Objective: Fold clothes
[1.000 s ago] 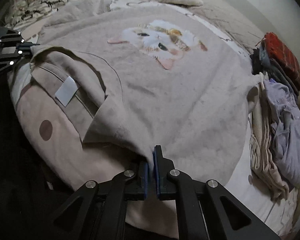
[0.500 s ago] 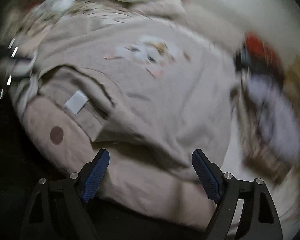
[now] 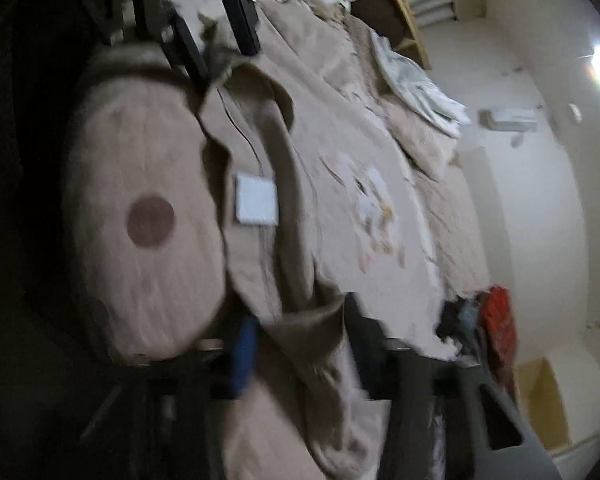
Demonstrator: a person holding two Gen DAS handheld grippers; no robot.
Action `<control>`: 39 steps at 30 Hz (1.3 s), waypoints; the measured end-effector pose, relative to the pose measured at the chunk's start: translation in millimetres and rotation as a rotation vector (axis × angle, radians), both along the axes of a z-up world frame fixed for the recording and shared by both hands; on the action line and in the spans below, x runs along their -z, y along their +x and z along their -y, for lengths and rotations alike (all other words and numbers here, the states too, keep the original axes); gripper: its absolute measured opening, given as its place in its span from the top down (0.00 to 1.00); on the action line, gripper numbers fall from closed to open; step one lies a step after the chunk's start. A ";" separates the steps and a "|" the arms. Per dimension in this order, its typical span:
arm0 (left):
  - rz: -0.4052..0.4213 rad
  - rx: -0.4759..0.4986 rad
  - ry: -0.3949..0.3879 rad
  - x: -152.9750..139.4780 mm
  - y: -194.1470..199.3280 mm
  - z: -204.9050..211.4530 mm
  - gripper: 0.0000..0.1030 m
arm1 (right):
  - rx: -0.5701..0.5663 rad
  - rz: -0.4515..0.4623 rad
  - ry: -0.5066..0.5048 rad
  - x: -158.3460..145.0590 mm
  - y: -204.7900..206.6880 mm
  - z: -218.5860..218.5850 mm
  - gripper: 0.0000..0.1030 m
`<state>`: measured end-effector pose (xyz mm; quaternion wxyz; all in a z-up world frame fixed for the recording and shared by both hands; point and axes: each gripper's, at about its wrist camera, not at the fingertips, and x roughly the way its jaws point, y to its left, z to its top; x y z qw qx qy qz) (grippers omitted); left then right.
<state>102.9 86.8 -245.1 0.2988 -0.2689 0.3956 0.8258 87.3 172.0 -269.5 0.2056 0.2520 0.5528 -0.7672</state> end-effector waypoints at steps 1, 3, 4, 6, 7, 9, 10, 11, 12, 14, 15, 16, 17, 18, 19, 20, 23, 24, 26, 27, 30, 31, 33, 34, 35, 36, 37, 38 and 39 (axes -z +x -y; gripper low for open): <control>0.039 -0.011 0.022 -3.5 -4.6 1.4 0.85 | -0.003 0.021 -0.002 -3.0 -2.2 -1.1 0.90; 0.128 -0.047 0.086 -15.0 -15.4 8.1 0.89 | 0.013 0.089 -0.034 -18.6 -5.3 -4.1 0.94; 0.167 -0.063 0.120 -21.4 -18.8 11.0 0.90 | 0.034 0.135 -0.070 -28.4 -6.9 -5.8 0.94; 0.234 -0.087 0.190 -36.9 -24.0 20.0 0.90 | 0.079 0.228 -0.147 -48.1 -9.7 -9.1 0.94; 0.256 -0.091 0.216 -42.7 -24.4 22.8 0.90 | 0.098 0.269 -0.175 -55.3 -11.3 -11.8 0.94; 0.292 -0.089 0.230 -44.4 -21.7 24.1 0.90 | 0.127 0.341 -0.205 -60.8 -12.4 -13.7 0.95; 0.310 -0.087 0.232 -44.0 -20.4 25.1 0.90 | 0.140 0.379 -0.219 -59.1 -10.7 -14.4 0.95; 0.330 -0.085 0.231 -42.3 -19.4 26.1 0.90 | 0.152 0.418 -0.232 -56.4 -8.4 -15.2 0.95; 0.354 -0.083 0.225 -38.5 -18.9 27.3 0.90 | 0.163 0.458 -0.246 -53.7 -6.0 -15.9 0.95; 0.418 -0.089 0.221 -30.8 -17.4 29.9 0.90 | 0.197 0.481 -0.295 -62.0 -11.4 -19.9 0.95; 0.453 -0.094 0.221 -27.0 -16.5 31.2 0.90 | 0.215 0.489 -0.321 -67.1 -14.7 -22.0 0.95; 0.483 -0.104 0.229 -25.1 -15.4 33.3 0.90 | 0.232 0.497 -0.347 -72.1 -18.0 -24.1 0.95; 0.501 -0.122 0.252 -27.0 -13.7 36.8 0.90 | 0.250 0.505 -0.374 -77.1 -21.3 -26.2 0.95; 0.516 -0.142 0.275 -29.4 -12.5 40.9 0.89 | 0.268 0.513 -0.400 -82.1 -24.6 -28.3 0.95; 0.516 -0.175 0.303 -33.8 -13.3 47.9 0.88 | 0.285 0.521 -0.426 -87.1 -27.9 -30.4 0.95; 0.501 -0.228 0.338 -39.8 -15.6 58.3 0.81 | 0.303 0.529 -0.452 -92.1 -31.2 -32.5 0.95; 0.441 -0.395 0.446 -54.4 -28.1 94.9 0.57 | 0.374 0.494 -0.561 -108.1 -55.8 -37.9 0.95; 0.429 -0.449 0.478 -57.7 -32.7 106.7 0.57 | 0.398 0.465 -0.595 -110.2 -67.0 -38.2 0.95; 0.405 -0.592 0.546 -61.4 -45.8 135.8 0.57 | 0.430 0.416 -0.674 -106.6 -97.1 -34.8 0.95; 0.406 -0.652 0.577 -61.5 -52.4 149.1 0.57 | 0.438 0.401 -0.708 -102.3 -113.4 -31.9 0.95; 0.417 -0.803 0.667 -59.5 -71.2 186.8 0.56 | 0.494 0.482 -0.734 -74.7 -134.7 -29.3 0.95; 0.420 -0.840 0.696 -57.7 -78.2 196.0 0.56 | 0.525 0.562 -0.721 -56.7 -139.5 -29.5 0.95; 0.416 -0.918 0.732 -51.1 -94.2 213.2 0.47 | 0.527 0.676 -0.732 -22.8 -138.6 -36.0 0.95; 0.407 -0.957 0.730 -47.4 -104.1 219.6 0.46 | 0.487 0.662 -0.778 -18.2 -132.9 -43.4 0.95; 0.405 -0.987 0.727 -43.9 -114.1 224.8 0.46 | 0.475 0.662 -0.831 -16.8 -129.7 -51.8 0.95; 0.417 -1.007 0.738 -40.8 -124.6 231.2 0.46 | 0.505 0.687 -0.886 -15.8 -129.5 -58.4 0.95; 0.429 -1.028 0.749 -37.7 -135.0 237.6 0.46 | 0.543 0.716 -0.942 -14.7 -129.8 -64.6 0.95; 0.441 -1.048 0.760 -34.6 -145.5 244.0 0.46 | 0.578 0.735 -0.985 -13.0 -130.8 -68.9 0.95; 0.462 -1.066 0.782 -31.0 -155.7 249.4 0.46 | 0.613 0.752 -1.025 -11.0 -131.9 -72.7 0.95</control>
